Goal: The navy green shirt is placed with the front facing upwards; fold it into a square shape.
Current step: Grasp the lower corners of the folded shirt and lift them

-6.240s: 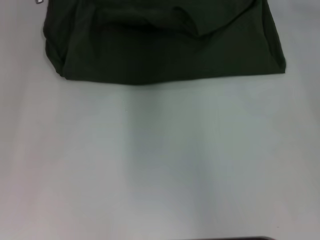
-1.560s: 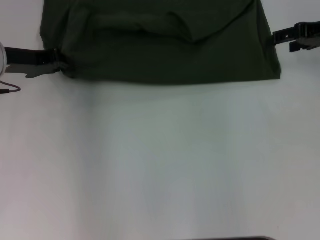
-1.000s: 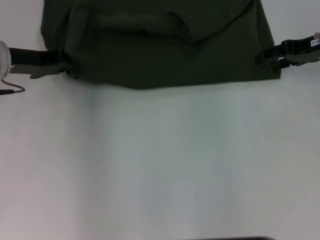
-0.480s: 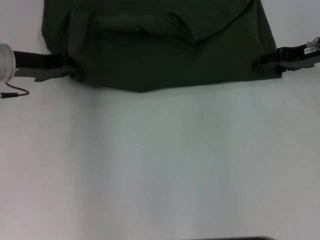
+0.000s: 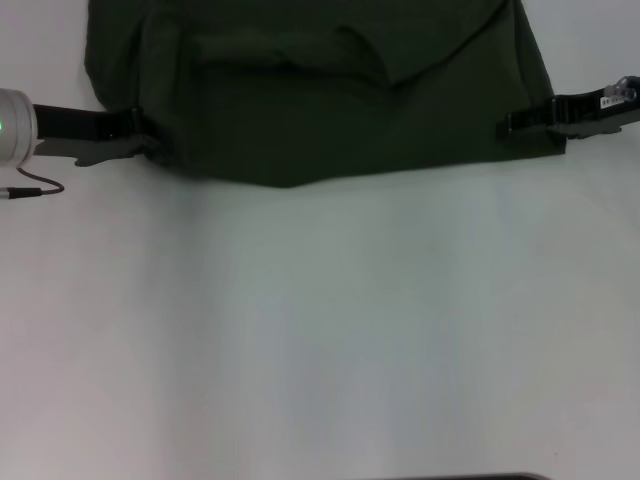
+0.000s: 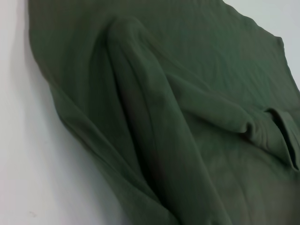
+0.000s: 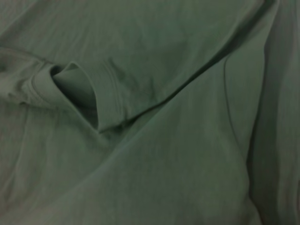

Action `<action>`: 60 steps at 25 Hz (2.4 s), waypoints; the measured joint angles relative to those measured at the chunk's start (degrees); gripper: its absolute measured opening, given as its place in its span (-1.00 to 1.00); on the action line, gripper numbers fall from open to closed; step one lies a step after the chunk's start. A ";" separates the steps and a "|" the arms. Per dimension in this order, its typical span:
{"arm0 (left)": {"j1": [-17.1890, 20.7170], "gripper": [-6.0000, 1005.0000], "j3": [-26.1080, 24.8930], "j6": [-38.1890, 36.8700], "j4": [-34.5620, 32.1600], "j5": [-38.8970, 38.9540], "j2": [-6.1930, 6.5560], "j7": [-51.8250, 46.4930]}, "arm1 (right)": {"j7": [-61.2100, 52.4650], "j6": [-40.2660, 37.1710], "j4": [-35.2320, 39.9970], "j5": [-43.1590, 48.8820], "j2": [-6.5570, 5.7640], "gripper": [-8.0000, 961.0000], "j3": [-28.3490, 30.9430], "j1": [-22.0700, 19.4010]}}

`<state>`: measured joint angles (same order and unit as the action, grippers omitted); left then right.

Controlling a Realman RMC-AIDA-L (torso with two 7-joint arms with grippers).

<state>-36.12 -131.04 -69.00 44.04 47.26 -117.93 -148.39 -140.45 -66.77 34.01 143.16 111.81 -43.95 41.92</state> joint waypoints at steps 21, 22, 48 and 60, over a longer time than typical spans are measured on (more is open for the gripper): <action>-0.09 -0.86 -0.16 0.00 0.09 0.37 -0.02 0.19 | 2.55 1.21 -0.61 -0.45 0.86 0.87 0.11 0.87; -0.09 -0.86 -0.17 0.01 0.10 0.44 -0.02 0.24 | 2.55 0.96 -0.62 -0.64 0.86 0.87 0.12 0.88; -0.35 -0.86 0.00 -0.26 0.35 0.29 -0.33 -0.06 | 3.98 1.12 -0.52 -1.04 1.57 0.86 0.18 0.24; -0.36 -0.86 -0.01 -0.26 0.35 0.16 -0.54 -0.06 | 4.22 0.43 -0.46 -3.06 1.32 0.86 0.18 -0.21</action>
<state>-36.48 -131.05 -69.26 44.38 47.42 -118.47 -148.45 -136.23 -66.33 33.55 140.09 113.13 -43.77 41.72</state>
